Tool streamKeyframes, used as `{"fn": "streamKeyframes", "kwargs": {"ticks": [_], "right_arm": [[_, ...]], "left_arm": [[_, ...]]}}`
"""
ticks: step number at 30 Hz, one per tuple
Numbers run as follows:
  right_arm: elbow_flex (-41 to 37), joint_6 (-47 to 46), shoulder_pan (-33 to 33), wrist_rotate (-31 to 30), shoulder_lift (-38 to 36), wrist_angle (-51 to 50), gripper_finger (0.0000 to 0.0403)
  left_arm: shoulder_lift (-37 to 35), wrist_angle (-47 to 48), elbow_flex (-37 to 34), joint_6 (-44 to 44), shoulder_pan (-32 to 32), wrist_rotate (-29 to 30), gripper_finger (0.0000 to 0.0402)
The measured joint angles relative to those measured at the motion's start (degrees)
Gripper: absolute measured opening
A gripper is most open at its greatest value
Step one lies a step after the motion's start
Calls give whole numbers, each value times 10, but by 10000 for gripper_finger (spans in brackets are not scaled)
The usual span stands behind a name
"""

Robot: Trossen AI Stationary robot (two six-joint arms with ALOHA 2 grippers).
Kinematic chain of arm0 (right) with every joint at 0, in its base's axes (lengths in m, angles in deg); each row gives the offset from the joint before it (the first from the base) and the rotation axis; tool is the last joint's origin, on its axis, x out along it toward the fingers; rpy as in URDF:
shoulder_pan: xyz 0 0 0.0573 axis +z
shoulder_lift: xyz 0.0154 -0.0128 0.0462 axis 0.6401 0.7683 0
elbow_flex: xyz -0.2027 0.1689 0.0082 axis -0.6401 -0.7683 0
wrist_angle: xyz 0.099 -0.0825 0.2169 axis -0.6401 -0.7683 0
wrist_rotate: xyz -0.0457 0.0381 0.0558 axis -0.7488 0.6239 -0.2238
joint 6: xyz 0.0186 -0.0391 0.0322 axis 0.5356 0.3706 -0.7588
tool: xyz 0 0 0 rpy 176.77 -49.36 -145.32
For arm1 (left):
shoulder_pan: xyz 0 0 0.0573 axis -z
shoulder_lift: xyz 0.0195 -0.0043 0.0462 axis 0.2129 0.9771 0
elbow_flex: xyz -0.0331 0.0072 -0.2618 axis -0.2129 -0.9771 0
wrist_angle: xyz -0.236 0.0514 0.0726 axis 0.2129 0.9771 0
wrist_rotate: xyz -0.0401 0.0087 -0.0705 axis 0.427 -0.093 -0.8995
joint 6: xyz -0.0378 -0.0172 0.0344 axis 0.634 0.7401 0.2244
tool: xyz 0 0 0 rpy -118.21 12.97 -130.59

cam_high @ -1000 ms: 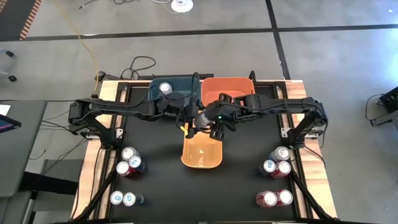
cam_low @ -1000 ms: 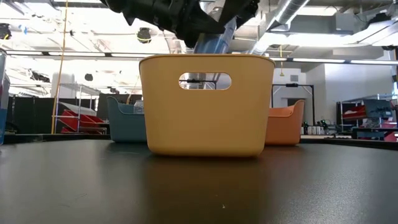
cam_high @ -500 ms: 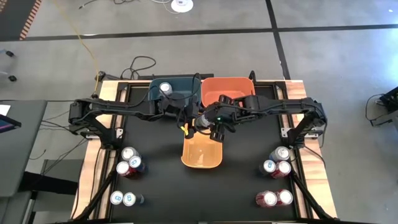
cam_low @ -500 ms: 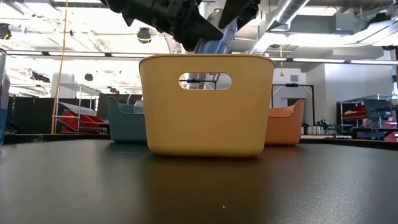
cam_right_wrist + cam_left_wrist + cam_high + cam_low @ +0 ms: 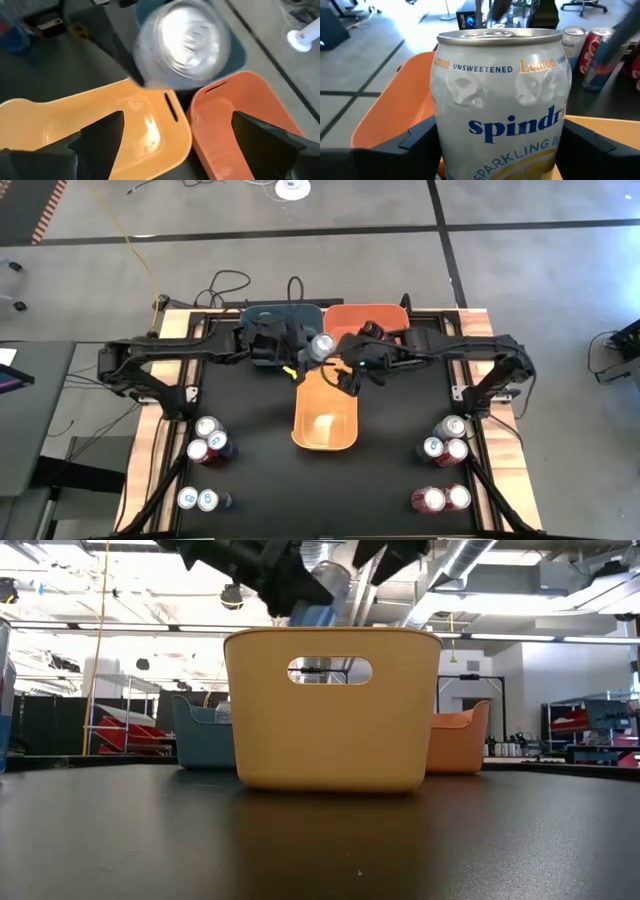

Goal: Sort soda cans
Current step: Put the top blue-white soda can into the blue bin

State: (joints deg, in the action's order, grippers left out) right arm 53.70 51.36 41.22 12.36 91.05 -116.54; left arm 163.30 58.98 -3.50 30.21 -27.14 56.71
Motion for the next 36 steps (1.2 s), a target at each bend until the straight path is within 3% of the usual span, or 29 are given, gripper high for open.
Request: {"fn": "streamKeyframes", "kwargs": {"ticks": [6, 11, 21, 31, 36], "right_arm": [[0, 2, 4, -13, -26, 18, 384], [-1, 6, 4, -12, -26, 25, 379], [-39, 8, 0, -10, -27, 71, 379], [-54, 17, -5, -8, -26, 128, 379], [-54, 17, -7, -8, -26, 137, 379]], "left_arm": [[-28, 76, 0, 3, -25, 11, 298], [-62, 42, -59, 4, -47, 38, 298], [-194, -190, -307, 56, -126, 43, 299], [-157, -370, -421, 86, -160, 108, 300], [-133, -378, -435, 89, -159, 109, 301]]}}
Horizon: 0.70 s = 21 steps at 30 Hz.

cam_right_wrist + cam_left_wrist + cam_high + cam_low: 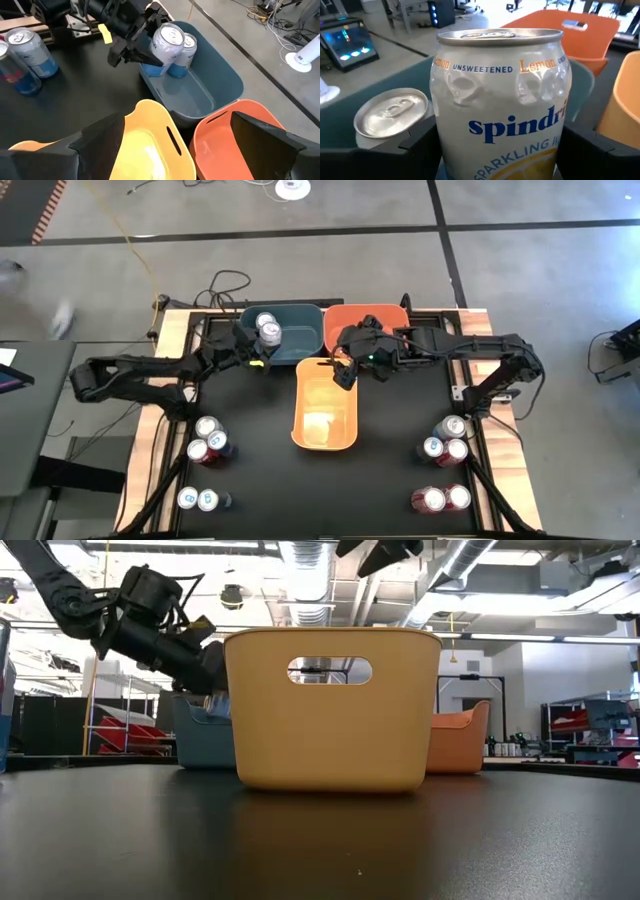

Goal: Sort soda cans
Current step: Put the top blue-white soda can into the blue bin

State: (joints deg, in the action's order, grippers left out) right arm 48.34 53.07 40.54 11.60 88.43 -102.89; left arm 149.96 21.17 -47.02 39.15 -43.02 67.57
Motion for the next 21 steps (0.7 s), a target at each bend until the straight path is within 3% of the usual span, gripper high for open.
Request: {"fn": "streamKeyframes", "kwargs": {"ticks": [9, 15, 21], "right_arm": [[-20, 36, -53, 6, 39, 130, 379], [-21, 77, -114, 173, 104, 247, 379], [-20, 91, -136, 197, 158, 334, 379]], "left_arm": [[5, -71, 0, -68, 54, -9, 301], [5, -92, 0, -69, 72, 6, 302], [5, -93, 0, -71, 72, 15, 302]]}}
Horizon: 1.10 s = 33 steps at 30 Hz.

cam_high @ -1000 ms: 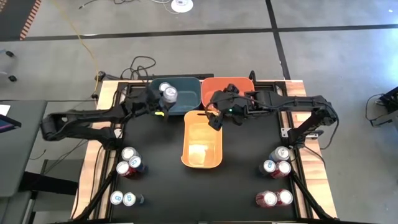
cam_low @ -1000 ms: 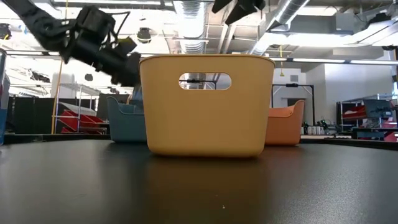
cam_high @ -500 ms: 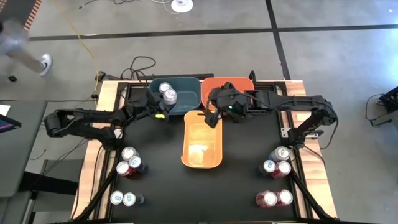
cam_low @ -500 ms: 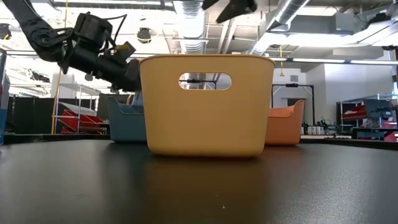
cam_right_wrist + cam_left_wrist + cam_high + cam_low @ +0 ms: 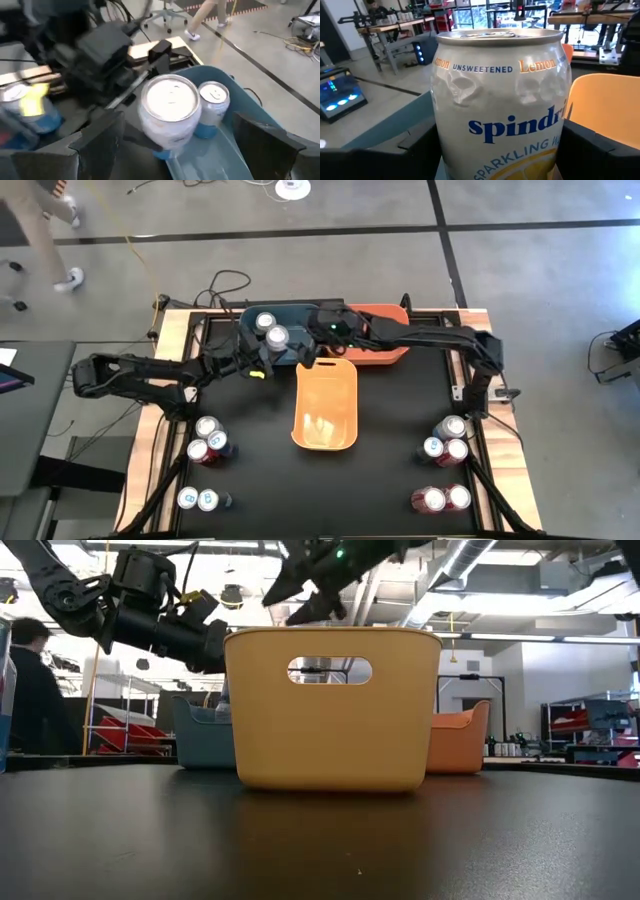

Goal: Sort soda cans
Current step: Put the top blue-white soda can into the blue bin

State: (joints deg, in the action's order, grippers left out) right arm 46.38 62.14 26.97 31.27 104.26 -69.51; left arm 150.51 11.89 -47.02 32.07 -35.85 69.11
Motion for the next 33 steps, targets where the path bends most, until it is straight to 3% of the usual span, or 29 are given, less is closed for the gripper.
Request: {"fn": "streamKeyframes", "kwargs": {"ticks": [9, 16, 25, 33], "right_arm": [[0, 39, -7, 7, 63, 72, 379], [0, 52, -7, 38, 67, 121, 378], [0, 40, -21, 88, 80, 130, 318], [0, 31, -20, 89, 95, 156, 321]], "left_arm": [[0, 0, 0, -24, -3, 1, 302], [0, 0, 0, -27, -5, -3, 302], [0, 2, 0, -17, -5, -2, 302], [0, 7, 0, -12, -5, -4, 302]]}}
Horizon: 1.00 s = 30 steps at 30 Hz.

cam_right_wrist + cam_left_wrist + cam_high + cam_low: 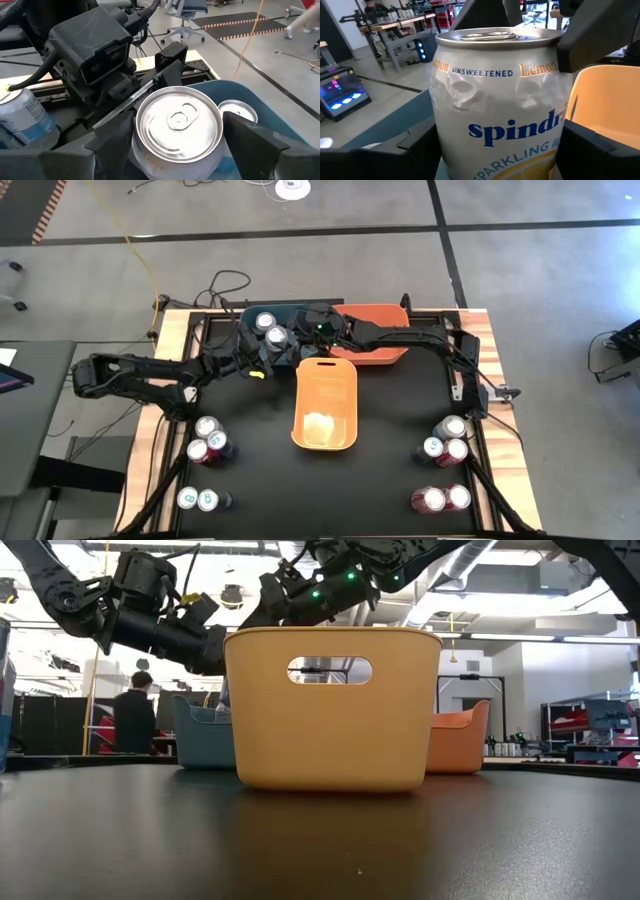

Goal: Sort soda cans
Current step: Put the top blue-white soda can into the blue bin

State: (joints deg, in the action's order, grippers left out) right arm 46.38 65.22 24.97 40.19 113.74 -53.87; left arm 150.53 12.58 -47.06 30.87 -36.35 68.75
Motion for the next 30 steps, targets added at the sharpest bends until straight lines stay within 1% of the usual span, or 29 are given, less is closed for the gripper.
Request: {"fn": "streamKeyframes", "kwargs": {"ticks": [4, 10, 23, 30], "right_arm": [[0, -2, 0, 2, 0, 1, 318], [-6, -2, 0, 10, 0, 3, 287], [-8, -11, 0, 15, 0, 5, 280], [-8, -13, 1, 16, 0, 1, 252]], "left_arm": [[0, -1, 0, 2, 0, -3, 302], [0, -1, 0, 2, 0, -3, 302], [0, -1, 0, 4, 0, -2, 302], [0, 1, 0, 6, 0, -2, 302]]}}
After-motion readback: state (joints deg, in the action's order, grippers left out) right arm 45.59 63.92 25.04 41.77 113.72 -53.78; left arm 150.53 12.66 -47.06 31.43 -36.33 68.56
